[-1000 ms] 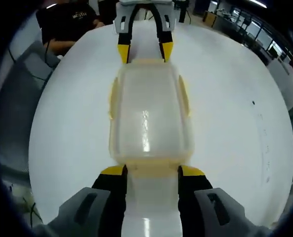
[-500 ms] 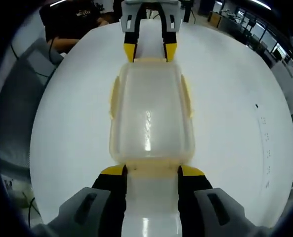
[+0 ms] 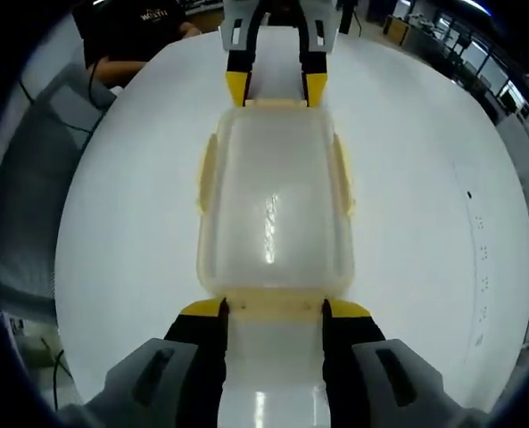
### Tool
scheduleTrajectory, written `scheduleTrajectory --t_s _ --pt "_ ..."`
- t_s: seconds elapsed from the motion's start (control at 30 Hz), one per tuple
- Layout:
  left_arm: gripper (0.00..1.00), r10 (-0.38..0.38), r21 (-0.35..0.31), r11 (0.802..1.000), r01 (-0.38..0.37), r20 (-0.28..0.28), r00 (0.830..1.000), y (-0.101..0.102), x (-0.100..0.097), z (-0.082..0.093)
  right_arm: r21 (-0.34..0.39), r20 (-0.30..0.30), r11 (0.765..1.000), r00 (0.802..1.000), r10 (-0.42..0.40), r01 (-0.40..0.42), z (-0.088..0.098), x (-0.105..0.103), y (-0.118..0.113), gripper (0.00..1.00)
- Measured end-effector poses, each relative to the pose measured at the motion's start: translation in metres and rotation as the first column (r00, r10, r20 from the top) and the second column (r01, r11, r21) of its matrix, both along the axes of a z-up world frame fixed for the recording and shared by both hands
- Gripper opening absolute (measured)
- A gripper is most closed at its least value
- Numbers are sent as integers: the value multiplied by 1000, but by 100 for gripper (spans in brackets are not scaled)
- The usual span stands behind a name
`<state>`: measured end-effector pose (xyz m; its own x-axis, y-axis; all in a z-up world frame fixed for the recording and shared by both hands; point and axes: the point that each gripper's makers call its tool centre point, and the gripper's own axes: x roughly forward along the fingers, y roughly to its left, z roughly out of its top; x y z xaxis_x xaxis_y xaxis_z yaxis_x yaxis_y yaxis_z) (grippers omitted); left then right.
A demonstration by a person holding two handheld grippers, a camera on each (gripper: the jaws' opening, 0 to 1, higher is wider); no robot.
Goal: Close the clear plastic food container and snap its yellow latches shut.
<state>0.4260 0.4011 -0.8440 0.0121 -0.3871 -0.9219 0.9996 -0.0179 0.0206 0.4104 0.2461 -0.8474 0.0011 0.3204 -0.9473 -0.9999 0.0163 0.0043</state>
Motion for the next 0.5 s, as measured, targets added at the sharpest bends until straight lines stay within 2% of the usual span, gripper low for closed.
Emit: scheduleTrajectory --t_s 0.2,0.5 --pt "35 14 -30 999 -14 -5 1000 0 1 0 -2 1 1000 1000 -1 1 0 0 -1 37" --pt "34 17 -24 1000 -17 -6 1000 -1 0 0 6 2 1000 1000 3 -3 0 1 -2 36"
